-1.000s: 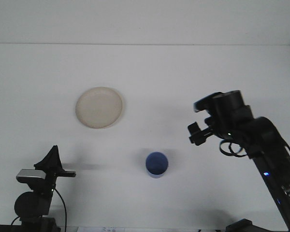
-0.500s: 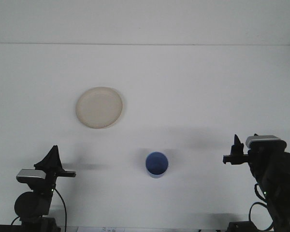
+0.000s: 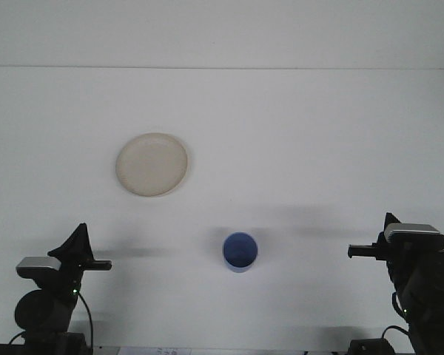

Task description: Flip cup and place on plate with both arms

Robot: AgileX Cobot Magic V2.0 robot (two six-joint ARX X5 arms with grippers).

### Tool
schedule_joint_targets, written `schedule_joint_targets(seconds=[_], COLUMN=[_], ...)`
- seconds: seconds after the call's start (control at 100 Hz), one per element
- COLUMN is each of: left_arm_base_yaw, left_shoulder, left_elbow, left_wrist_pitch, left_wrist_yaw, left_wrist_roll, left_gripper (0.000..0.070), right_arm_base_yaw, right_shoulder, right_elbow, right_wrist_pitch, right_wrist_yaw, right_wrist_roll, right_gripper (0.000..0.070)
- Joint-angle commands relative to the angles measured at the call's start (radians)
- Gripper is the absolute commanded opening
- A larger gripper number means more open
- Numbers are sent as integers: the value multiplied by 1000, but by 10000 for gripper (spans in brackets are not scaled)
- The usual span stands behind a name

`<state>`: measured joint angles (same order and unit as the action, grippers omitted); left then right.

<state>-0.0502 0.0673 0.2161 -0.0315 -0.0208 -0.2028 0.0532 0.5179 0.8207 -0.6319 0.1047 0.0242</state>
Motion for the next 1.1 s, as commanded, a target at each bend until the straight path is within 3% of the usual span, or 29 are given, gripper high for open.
schedule_joint_targets(seconds=[0.0,0.24,0.43,0.62,0.67,0.77,0.82,1.09], left_arm_base_yaw=[-1,-1,-3,-34,-42,-51,-58,-207], left_shoulder=[45,418,698,824,840,867,879,987], left_elbow=[122,630,917,989,989,989,989,995], left_wrist_pitch=[-51,-462,-713,-739,-736,-739,-739,-727], left_wrist_yaw=[2,7,96,209,209,209,209,307], left_wrist_roll=[-38,65,159,104,96,79,83,84], left_gripper=[12,12,12,25,107,434,533,544], right_arm_base_yaw=[2,2,2,2,2,2,2,2], right_shoulder=[8,14,14,14,14,14,14,14], right_elbow=[10,10,10,10,10,10,10,10], right_wrist_pitch=[12,12,12,11,11,11,11,11], right_wrist_yaw=[0,0,0,0,0,0,0,0], right_wrist_roll=[13,13,13,13,13,13,13,13], right_gripper=[0,0,0,0,0,0,0,0])
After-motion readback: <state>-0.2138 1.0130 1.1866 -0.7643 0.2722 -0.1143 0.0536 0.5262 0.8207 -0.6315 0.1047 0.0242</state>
